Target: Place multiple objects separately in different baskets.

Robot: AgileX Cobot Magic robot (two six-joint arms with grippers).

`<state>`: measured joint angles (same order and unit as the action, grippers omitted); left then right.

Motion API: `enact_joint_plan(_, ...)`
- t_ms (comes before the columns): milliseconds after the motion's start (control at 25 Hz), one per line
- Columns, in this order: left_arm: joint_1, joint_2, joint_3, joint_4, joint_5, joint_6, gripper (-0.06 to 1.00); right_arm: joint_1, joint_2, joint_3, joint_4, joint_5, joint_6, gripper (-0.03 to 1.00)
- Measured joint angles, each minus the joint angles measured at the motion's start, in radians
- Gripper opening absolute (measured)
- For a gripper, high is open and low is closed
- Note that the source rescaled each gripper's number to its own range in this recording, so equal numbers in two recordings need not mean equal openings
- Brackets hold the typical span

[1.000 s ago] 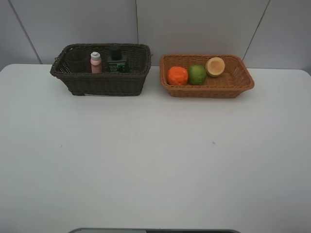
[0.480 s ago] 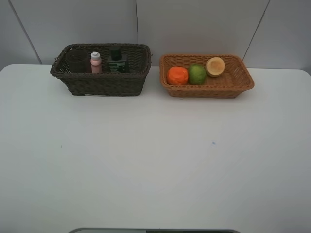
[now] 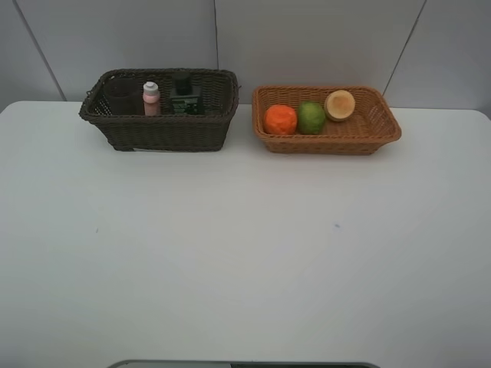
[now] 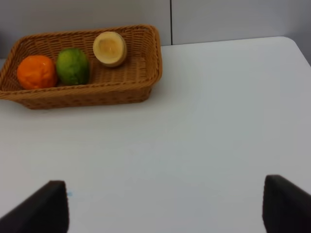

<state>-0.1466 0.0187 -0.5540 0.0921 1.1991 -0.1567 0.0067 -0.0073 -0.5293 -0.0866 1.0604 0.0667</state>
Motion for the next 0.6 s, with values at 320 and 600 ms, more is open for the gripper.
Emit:
enact_joint_plan(320,0.0,0.0,0.011,0.0,-0.034,0.0,1.0,0.0,0.0,0.0,0.0,0.0,0.0,0.69)
enact_joint_plan(600,0.0,0.0,0.02,-0.007,-0.075,-0.005,1.0,0.0,0.0,0.0,0.0,0.0,0.0,0.69)
